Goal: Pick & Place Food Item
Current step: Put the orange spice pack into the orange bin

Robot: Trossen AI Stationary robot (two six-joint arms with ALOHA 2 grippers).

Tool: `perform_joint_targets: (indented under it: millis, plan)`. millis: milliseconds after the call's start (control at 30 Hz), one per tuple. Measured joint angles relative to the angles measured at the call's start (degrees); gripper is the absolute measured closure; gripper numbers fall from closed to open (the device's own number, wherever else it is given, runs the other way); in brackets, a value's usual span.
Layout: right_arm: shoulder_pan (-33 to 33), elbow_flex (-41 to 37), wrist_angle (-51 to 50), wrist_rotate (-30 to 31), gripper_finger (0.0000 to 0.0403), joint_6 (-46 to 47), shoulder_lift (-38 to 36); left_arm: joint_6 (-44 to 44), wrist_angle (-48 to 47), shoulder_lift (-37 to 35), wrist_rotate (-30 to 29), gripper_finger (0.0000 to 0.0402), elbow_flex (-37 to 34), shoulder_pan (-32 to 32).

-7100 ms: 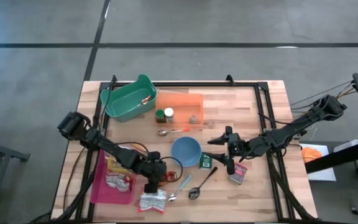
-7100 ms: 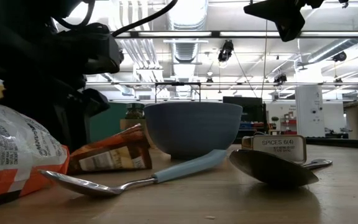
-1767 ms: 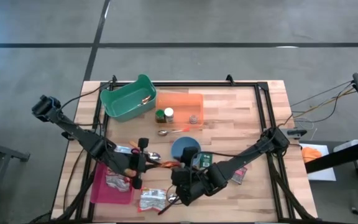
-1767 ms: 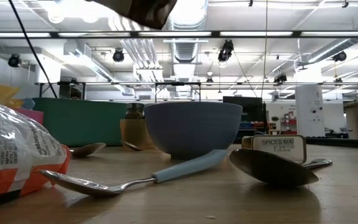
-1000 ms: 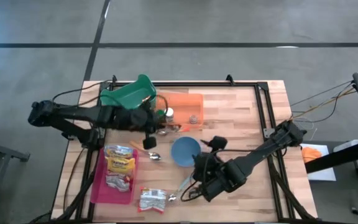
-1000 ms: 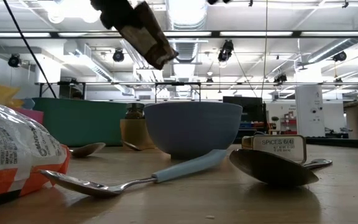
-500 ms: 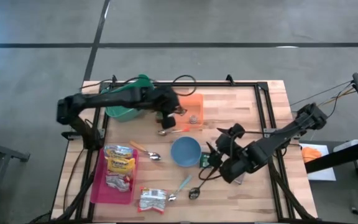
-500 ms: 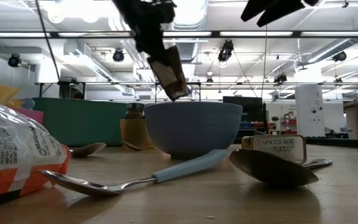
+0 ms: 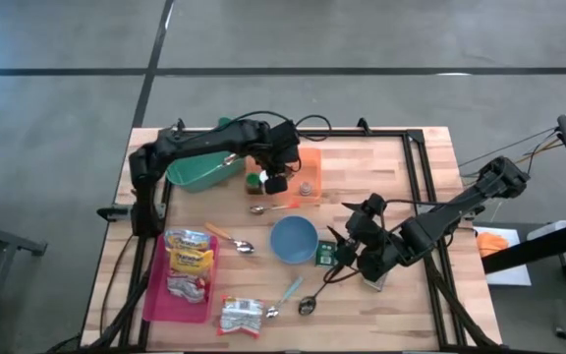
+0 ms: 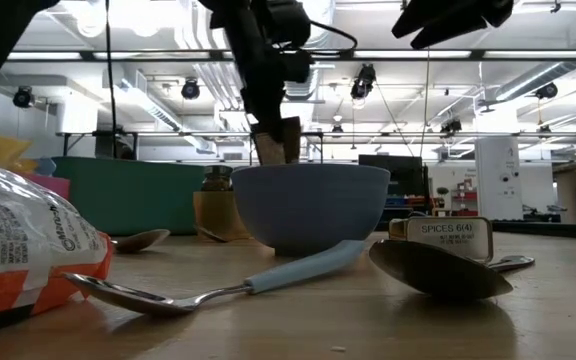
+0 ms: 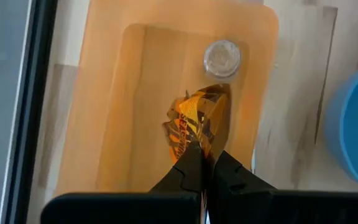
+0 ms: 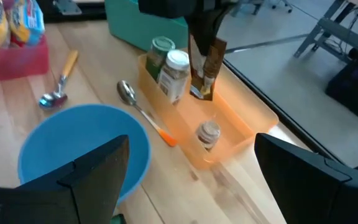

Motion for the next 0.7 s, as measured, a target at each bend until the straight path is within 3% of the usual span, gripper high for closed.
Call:
perform_joint_targets:
  millis: [200,700]
  plan:
    - [-0.3,-0.2,0.8,0.0,0.0059,-0.2,-0.6,0.0,-0.1,0.7,3.9,0.0401,-0.8,1.5]
    - [-0.3,1.0,2.1,0.5,0.0059,-1.8,0.2,0.0,-1.6,3.4,4.9,0.0401,-1.2,1.6]
